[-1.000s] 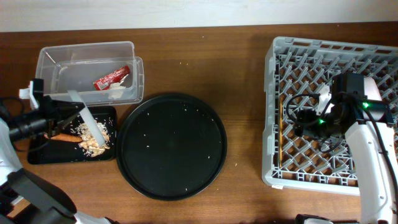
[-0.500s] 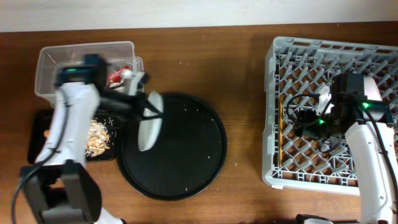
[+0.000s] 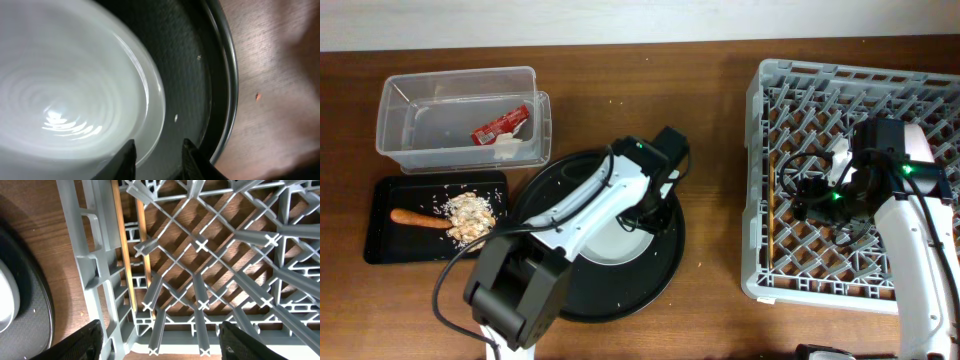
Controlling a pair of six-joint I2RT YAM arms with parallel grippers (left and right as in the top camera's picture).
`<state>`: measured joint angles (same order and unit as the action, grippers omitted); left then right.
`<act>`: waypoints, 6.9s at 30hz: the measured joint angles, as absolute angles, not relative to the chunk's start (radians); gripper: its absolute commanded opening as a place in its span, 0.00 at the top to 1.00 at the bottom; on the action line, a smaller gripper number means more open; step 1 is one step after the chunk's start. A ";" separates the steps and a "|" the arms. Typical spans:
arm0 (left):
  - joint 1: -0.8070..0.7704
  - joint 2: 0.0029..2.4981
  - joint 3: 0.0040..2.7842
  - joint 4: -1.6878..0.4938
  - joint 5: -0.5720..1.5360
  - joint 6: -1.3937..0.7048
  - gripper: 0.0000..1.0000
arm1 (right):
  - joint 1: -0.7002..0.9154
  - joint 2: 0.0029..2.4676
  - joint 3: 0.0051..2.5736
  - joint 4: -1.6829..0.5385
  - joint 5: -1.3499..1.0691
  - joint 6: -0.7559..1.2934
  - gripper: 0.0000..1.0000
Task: Sort waste into correct bins and load items into the dishwasher rack
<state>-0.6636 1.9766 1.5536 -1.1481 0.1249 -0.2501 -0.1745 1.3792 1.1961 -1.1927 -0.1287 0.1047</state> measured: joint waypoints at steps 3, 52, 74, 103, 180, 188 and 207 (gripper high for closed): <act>-0.591 1.974 1.694 -1.287 0.088 -0.246 0.66 | -0.175 1.379 1.197 -1.190 -0.131 0.100 0.40; 0.001 1.748 1.743 -1.480 -0.019 -0.255 0.81 | 0.440 1.869 1.227 -0.806 -0.070 0.291 0.62; 0.001 1.748 1.743 -1.481 -0.019 -0.255 0.81 | 0.416 1.555 1.347 -0.860 0.060 0.366 0.96; 0.001 1.748 1.743 -1.450 -0.015 -0.256 0.50 | 0.067 1.743 1.385 -0.764 0.835 0.053 0.59; -0.093 0.611 0.957 -1.117 0.034 -0.233 0.01 | 0.012 0.012 0.043 -0.134 -0.050 -0.065 0.02; -0.093 0.448 0.812 -0.984 -0.038 -0.227 0.01 | 0.011 0.012 0.043 -0.134 -0.050 -0.065 0.01; -0.139 0.012 0.017 -0.079 0.057 0.084 0.01 | 0.009 0.010 0.042 -0.133 -0.050 -0.064 0.02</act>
